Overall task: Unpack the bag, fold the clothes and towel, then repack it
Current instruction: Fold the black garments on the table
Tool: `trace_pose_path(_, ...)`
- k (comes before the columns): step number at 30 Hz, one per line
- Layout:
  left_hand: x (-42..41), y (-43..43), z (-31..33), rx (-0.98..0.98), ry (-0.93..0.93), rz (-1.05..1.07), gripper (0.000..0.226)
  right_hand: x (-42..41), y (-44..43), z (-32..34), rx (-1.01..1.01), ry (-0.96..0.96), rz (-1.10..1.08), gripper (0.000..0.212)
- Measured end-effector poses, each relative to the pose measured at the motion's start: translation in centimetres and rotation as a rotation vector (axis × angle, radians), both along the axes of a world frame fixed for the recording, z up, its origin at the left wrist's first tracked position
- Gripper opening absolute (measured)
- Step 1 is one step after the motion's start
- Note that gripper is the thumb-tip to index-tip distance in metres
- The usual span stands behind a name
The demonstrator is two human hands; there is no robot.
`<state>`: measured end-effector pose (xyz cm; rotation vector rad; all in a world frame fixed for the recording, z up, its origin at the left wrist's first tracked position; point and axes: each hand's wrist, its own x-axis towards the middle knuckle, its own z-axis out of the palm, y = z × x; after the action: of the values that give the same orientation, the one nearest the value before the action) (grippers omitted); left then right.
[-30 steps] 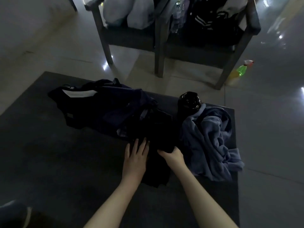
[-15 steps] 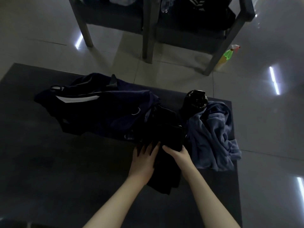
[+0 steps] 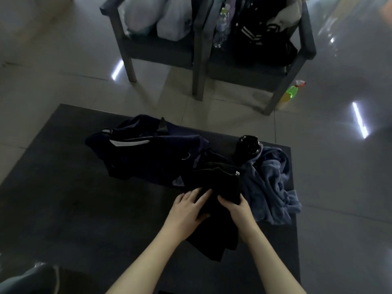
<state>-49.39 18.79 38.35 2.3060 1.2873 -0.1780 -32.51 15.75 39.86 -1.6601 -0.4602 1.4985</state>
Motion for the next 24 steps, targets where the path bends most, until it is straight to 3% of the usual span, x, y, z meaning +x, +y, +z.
trace_pose_path(3,-1.3,0.9,1.7,0.042,-0.038,0.008,0.063,0.0,0.7,1.9,0.048,-0.033,0.032,0.028)
trace_pose_path(5,-2.9,2.5,2.6,0.033,-0.071,0.069,0.073,-0.2,1.5,2.8,0.065,-0.086,0.073,0.031)
trace_pose_path(15,-15.3,16.6,2.6,0.293,-0.025,0.425,0.028,-5.4,10.2,6.5,0.175,-0.328,0.276,0.028)
trace_pose_path(20,-18.6,23.2,1.6,0.215,0.109,0.377,0.032,-9.4,14.0,5.3,0.159,-0.474,0.383,0.036)
trace_pose_path(24,-19.9,26.7,0.5,0.031,0.335,0.165,0.034,-10.6,15.2,3.6,0.095,-0.545,0.411,0.041)
